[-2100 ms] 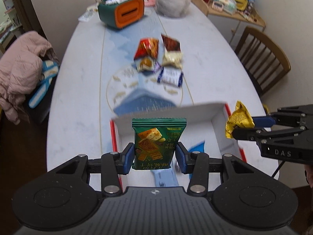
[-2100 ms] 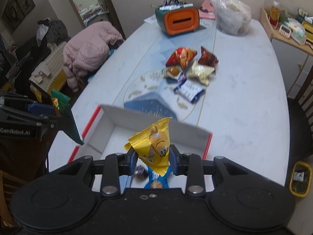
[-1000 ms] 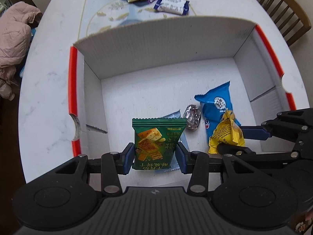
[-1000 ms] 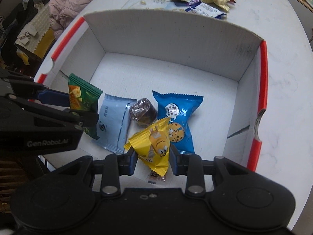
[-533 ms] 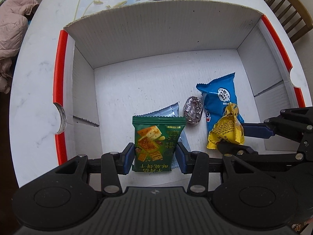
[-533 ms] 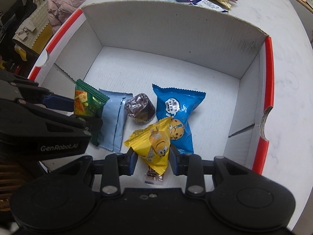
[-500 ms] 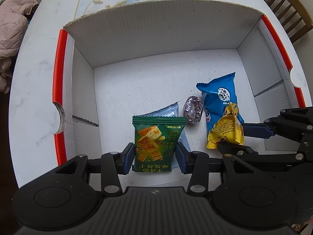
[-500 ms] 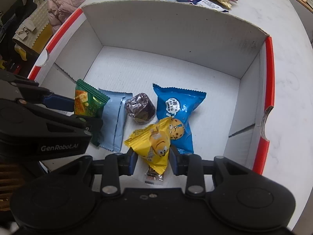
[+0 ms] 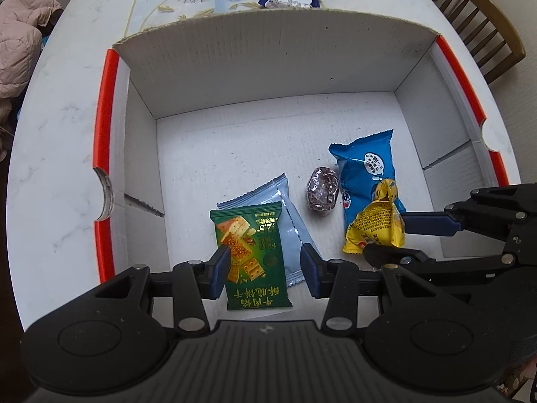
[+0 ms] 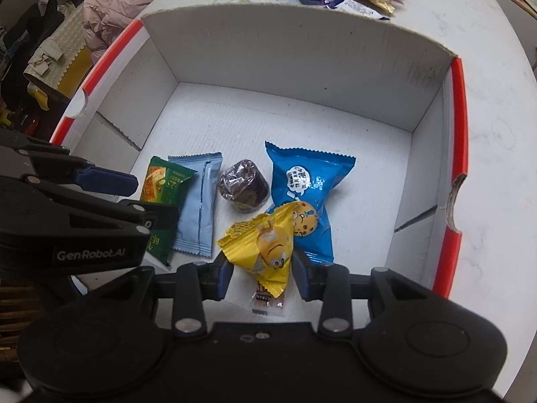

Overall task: Organize snacks
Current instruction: 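Lower both snacks into the box and open both tools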

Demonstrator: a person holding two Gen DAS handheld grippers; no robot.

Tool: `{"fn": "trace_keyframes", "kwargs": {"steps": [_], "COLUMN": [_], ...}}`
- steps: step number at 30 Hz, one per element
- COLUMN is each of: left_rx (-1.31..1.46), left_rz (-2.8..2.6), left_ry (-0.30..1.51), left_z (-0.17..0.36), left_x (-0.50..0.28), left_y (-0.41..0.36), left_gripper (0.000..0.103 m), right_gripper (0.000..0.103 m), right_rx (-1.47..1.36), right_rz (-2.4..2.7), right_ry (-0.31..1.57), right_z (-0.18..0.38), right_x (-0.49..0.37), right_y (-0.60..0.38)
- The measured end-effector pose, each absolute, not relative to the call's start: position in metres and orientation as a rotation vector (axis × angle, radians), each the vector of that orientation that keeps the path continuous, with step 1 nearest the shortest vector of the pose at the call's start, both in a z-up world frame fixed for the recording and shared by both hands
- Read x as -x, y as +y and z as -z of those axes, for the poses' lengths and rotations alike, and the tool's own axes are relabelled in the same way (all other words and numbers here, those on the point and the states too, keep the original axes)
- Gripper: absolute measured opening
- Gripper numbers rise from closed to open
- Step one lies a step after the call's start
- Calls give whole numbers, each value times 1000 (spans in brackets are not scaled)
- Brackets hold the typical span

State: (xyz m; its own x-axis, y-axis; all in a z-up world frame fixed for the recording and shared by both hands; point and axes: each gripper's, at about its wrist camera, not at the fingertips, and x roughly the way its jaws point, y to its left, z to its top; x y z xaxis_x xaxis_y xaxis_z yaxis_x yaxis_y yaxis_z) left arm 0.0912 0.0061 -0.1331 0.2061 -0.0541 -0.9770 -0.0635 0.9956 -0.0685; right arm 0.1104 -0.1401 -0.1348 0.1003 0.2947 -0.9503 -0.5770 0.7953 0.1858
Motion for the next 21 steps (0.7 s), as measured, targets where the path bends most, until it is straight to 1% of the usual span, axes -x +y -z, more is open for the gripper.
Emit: {"fn": "trace_keyframes", "kwargs": {"steps": [7,10,13,15,19,20,21], "left_rx": [122,129,135,131,131,130,131], "left_rz": [8,17,25,34,46,48,49], "left_ry": [1328,1309,1287,1266,1229,1219,1208], "left_z": [121,115,105,97,80,76,71], "left_x": [-81,-77,-73,-68,-61,-59,-58], "left_y": [13,15,17,18,21,22,23], "left_gripper": [45,45,46,47,47,47,48], "right_gripper": [41,44,50,59,69,75,78], "right_rx": [232,219,210,202,194,189,186], "right_rz": [-652,-652,-655,-662,-676,-676,-676], "right_ry": [1292,1282,1271,1259,1223,1214,1204], "right_z": [121,115,109,104,88,84,80], "right_x": [-108,-108,-107,-105,-102,-102,-102], "right_y": [-146,-149,-153,-153,-156,-157,-158]}}
